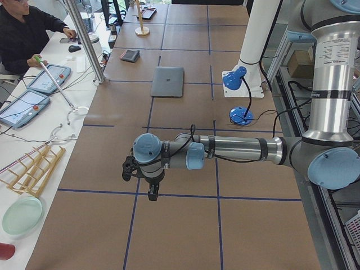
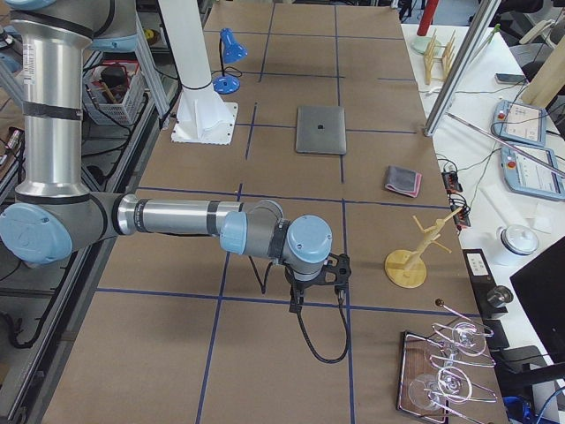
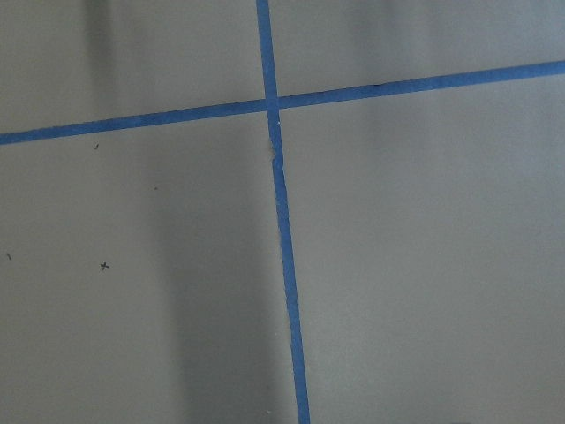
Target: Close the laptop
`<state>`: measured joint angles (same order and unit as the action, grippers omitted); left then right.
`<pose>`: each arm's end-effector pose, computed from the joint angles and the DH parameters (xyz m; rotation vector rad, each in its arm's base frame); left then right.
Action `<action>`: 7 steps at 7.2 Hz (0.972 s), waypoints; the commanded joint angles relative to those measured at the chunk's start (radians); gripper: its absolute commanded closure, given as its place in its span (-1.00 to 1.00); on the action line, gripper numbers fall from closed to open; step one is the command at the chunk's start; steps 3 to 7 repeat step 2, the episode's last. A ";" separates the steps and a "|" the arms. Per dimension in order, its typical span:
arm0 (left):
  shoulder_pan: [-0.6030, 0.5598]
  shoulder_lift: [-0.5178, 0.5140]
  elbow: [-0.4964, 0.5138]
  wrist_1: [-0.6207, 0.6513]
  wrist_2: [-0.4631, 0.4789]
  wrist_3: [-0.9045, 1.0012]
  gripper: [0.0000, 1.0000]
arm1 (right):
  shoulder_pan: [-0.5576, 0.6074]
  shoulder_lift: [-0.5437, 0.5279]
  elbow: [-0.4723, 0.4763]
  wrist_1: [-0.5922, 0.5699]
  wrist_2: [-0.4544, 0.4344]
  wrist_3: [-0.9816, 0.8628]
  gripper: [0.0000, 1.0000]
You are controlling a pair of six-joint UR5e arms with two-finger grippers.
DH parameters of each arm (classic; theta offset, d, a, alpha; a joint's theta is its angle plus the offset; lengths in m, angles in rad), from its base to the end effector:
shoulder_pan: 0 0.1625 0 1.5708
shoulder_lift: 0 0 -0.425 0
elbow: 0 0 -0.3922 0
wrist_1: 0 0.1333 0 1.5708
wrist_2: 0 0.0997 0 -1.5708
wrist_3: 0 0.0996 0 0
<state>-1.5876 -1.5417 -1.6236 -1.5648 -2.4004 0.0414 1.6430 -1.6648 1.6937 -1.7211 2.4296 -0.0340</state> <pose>-0.0679 -0.4795 0.6435 0.0408 0.8288 0.0305 0.0897 -0.4379 0.6510 -0.0682 -0.8627 0.0879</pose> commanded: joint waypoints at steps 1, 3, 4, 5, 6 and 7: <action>0.000 0.000 0.001 0.000 0.001 0.000 -1.00 | 0.001 0.000 0.000 0.000 0.000 0.000 -0.98; 0.000 0.000 0.001 0.000 0.001 0.000 -1.00 | 0.001 0.000 0.000 0.000 0.000 0.000 -0.98; 0.000 0.000 0.001 0.000 0.001 0.000 -1.00 | 0.001 0.000 0.000 0.000 0.000 0.000 -0.98; 0.000 0.000 0.001 0.000 0.001 0.000 -1.00 | 0.001 0.000 0.000 0.000 0.000 0.000 -0.98; 0.000 0.000 0.001 0.000 0.001 0.000 -1.00 | 0.001 0.000 0.000 0.000 0.000 0.000 -0.98; 0.000 0.000 0.001 0.000 0.001 0.000 -1.00 | 0.001 0.000 0.000 0.000 0.000 0.000 -0.98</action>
